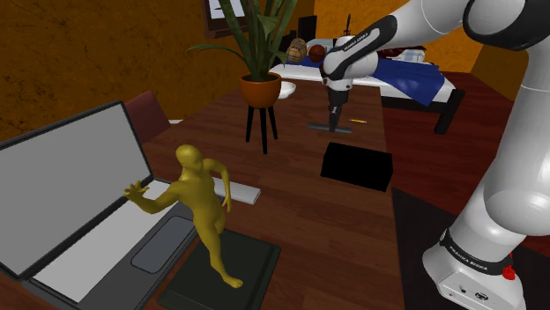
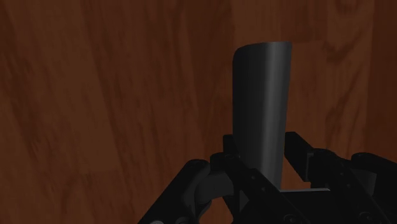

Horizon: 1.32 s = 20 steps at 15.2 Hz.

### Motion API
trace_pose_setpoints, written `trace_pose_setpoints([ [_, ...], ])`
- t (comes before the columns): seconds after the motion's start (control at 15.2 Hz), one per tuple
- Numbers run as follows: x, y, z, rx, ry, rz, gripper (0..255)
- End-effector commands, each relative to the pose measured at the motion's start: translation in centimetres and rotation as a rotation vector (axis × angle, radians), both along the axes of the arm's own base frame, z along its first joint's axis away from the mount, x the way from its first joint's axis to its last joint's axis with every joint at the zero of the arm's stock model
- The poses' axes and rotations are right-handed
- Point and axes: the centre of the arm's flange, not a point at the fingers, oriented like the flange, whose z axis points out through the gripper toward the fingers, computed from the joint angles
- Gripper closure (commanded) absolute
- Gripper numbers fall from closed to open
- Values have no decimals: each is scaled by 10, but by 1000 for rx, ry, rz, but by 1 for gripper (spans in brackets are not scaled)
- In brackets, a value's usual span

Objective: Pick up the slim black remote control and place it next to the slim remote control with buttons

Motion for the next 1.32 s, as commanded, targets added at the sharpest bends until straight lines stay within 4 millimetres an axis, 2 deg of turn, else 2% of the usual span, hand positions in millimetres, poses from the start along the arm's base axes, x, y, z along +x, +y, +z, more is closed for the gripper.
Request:
trace_pose_setpoints([
  [0.0,-1,0,12,0,0,0,255],
  [0.4,-1,0,44,0,0,0,255],
  [1.25,-29,169,45,0,0,0,255],
])
